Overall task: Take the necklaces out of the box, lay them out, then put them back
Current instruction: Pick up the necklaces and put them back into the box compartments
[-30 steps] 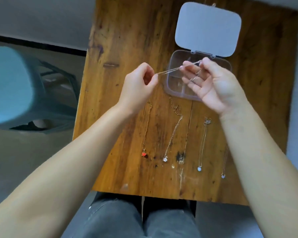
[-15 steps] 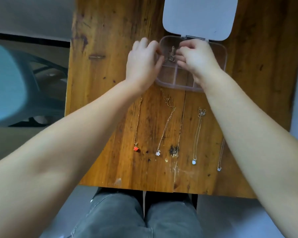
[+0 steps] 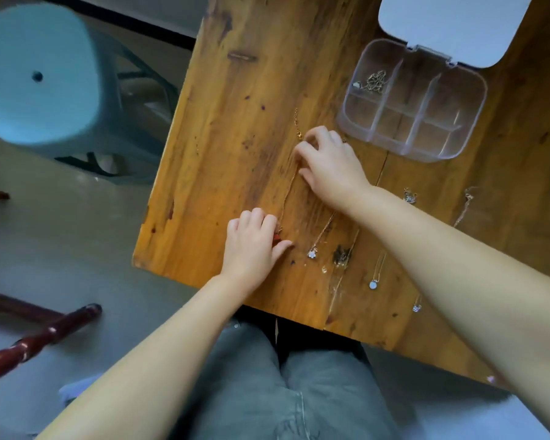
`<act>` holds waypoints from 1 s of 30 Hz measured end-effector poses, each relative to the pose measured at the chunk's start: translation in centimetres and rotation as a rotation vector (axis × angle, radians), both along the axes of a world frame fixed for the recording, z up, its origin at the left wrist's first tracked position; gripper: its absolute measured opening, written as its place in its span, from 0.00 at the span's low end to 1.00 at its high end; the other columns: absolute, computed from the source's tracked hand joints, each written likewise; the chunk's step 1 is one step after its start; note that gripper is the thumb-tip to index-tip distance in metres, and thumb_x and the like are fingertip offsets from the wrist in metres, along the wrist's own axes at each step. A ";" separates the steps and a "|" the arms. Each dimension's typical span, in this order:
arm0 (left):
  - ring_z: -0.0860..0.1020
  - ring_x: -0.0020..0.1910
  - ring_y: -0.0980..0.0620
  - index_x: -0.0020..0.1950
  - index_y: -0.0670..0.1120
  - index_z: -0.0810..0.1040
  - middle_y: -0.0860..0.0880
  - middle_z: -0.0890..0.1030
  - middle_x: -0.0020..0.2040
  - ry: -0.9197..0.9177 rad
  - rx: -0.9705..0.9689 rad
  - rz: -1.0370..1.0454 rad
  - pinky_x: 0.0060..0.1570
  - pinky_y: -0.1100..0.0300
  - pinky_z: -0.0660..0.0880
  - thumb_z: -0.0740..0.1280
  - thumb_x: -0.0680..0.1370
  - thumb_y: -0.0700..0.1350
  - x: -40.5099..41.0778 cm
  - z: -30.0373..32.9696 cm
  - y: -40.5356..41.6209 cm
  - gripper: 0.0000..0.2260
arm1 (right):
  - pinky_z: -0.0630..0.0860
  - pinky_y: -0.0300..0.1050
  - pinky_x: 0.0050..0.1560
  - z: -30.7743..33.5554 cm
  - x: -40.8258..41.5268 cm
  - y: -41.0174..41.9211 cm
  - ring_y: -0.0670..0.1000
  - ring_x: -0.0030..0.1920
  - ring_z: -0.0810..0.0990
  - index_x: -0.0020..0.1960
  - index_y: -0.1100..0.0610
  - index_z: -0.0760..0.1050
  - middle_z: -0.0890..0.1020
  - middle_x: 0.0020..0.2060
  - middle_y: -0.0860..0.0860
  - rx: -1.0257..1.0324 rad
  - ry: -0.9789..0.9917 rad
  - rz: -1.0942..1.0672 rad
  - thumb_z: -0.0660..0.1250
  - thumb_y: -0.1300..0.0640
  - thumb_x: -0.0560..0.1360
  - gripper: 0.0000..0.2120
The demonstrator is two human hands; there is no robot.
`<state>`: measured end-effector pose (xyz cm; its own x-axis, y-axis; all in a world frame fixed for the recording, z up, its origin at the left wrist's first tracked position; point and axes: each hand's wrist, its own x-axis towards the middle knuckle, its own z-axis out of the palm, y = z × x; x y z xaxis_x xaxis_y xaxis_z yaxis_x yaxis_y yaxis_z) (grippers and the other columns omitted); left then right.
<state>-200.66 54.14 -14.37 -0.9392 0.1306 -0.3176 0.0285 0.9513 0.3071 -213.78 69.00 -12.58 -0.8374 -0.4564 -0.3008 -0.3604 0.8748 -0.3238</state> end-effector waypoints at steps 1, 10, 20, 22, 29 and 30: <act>0.72 0.45 0.45 0.46 0.44 0.74 0.45 0.75 0.45 0.016 0.024 0.003 0.46 0.51 0.70 0.67 0.74 0.53 -0.1 -0.1 0.0 0.13 | 0.69 0.56 0.56 -0.1 -0.1 0.1 0.60 0.60 0.70 0.57 0.60 0.74 0.72 0.62 0.59 0.008 0.023 0.013 0.64 0.59 0.76 0.11; 0.76 0.42 0.46 0.45 0.40 0.76 0.43 0.78 0.43 0.047 0.227 0.034 0.43 0.52 0.77 0.66 0.77 0.42 -2.5 1.1 -1.6 0.05 | 0.68 0.48 0.61 1.7 0.8 1.0 0.53 0.61 0.72 0.50 0.58 0.71 0.75 0.61 0.55 -0.408 -0.220 -0.243 0.57 0.58 0.80 0.06; 0.76 0.38 0.56 0.56 0.44 0.73 0.50 0.78 0.42 0.200 0.822 0.179 0.41 0.67 0.75 0.66 0.77 0.40 -13.8 8.4 8.1 0.09 | 0.77 0.54 0.60 10.0 -1.5 7.5 0.59 0.58 0.81 0.45 0.56 0.64 0.81 0.55 0.60 -1.708 -0.746 -0.916 0.49 0.58 0.83 0.10; 0.77 0.41 0.57 0.61 0.43 0.73 0.50 0.79 0.44 0.166 0.875 0.122 0.45 0.64 0.77 0.65 0.77 0.40 -16.0 9.1 10.2 0.12 | 0.73 0.58 0.63 11.0 -3.1 9.1 0.58 0.58 0.81 0.47 0.56 0.64 0.82 0.54 0.60 -1.776 -0.674 -0.923 0.48 0.57 0.83 0.10; 0.78 0.46 0.56 0.56 0.41 0.80 0.49 0.81 0.48 0.087 0.773 0.046 0.51 0.64 0.75 0.63 0.78 0.40 -23.6 7.0 14.5 0.10 | 0.54 0.58 0.73 8.8 -8.2 11.9 0.54 0.61 0.78 0.47 0.59 0.68 0.82 0.49 0.57 -1.891 -0.581 -1.118 0.46 0.58 0.84 0.14; 0.77 0.45 0.57 0.56 0.42 0.80 0.50 0.81 0.46 0.065 0.741 0.030 0.49 0.65 0.74 0.62 0.78 0.40 -24.1 6.4 14.8 0.10 | 0.54 0.59 0.73 8.0 -8.6 12.0 0.54 0.61 0.78 0.49 0.60 0.69 0.82 0.49 0.57 -1.892 -0.578 -1.160 0.47 0.58 0.84 0.13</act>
<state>-224.80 68.94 -8.02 -0.9596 0.2628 -0.1004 0.0452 0.4960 0.8672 -222.41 81.05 -4.59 -0.8756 0.0321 -0.4821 0.3019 -0.7426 -0.5978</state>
